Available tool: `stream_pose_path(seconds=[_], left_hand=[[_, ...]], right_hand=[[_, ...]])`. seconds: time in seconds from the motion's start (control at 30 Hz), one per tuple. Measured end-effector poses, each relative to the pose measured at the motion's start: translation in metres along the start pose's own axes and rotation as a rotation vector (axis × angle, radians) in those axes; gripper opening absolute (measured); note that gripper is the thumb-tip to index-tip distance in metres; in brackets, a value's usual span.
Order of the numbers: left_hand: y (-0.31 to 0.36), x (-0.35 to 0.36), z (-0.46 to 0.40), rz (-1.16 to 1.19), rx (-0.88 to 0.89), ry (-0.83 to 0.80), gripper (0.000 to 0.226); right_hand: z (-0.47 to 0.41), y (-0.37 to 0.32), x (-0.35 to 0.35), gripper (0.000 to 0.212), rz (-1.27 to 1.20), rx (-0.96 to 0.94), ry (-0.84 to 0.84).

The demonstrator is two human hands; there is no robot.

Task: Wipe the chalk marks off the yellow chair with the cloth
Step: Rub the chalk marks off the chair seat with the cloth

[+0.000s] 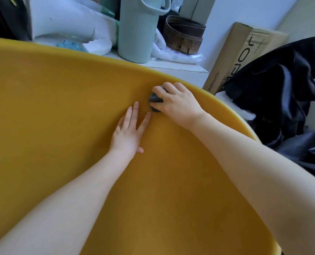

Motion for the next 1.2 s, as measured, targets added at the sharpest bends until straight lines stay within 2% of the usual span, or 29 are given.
stream_pose_path(seconds=[0.1, 0.2, 0.33, 0.53, 0.63, 0.67, 0.73, 0.8, 0.93, 1.1, 1.2], left_hand=[[0.0, 0.001, 0.004, -0.022, 0.011, 0.006, 0.119], [0.002, -0.003, 0.008, 0.008, 0.025, 0.012, 0.116], [0.019, -0.003, 0.013, 0.166, -0.033, -0.049, 0.11], [0.023, 0.009, 0.013, 0.143, -0.057, -0.08, 0.119], [0.022, 0.009, 0.013, 0.142, -0.068, -0.082, 0.119], [0.022, 0.009, 0.014, 0.142, -0.061, -0.079, 0.119], [0.022, 0.009, 0.015, 0.14, -0.044, -0.083, 0.118], [0.022, 0.004, 0.016, 0.146, -0.04, -0.099, 0.117], [0.024, -0.001, 0.028, 0.168, -0.005, -0.178, 0.118], [0.038, 0.024, 0.084, 0.116, 0.141, -0.371, 0.126], [0.043, 0.039, 0.109, 0.124, 0.147, -0.449, 0.127]], right_hand=[[0.029, 0.004, -0.004, 0.041, -0.072, 0.122, -0.019], [0.083, 0.003, -0.02, 0.043, -0.139, 0.194, -0.108], [0.133, -0.005, -0.046, 0.046, -0.119, 0.196, -0.212], [0.062, 0.02, -0.024, 0.042, -0.079, 0.229, -0.175], [0.058, 0.023, -0.026, 0.043, -0.135, 0.243, -0.2], [0.067, 0.023, -0.028, 0.038, -0.171, 0.235, -0.234], [0.094, 0.016, -0.037, 0.031, -0.267, 0.213, -0.414], [0.123, 0.005, -0.05, 0.031, -0.338, 0.217, -0.519], [0.172, -0.037, -0.07, 0.03, -0.432, 0.275, -0.611], [0.223, -0.125, -0.093, 0.031, -0.589, 0.353, -0.688], [0.228, -0.15, -0.105, 0.039, -0.626, 0.281, -0.746]])
Point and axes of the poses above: each hand's wrist, its own z-axis away from the middle knuckle, its own x-axis out of the palm, y = z × x, the point moved 2 cm from there along -z, towards the middle knuckle, and after that the axes turned 4 degrees about z, right-handed, at the moved point
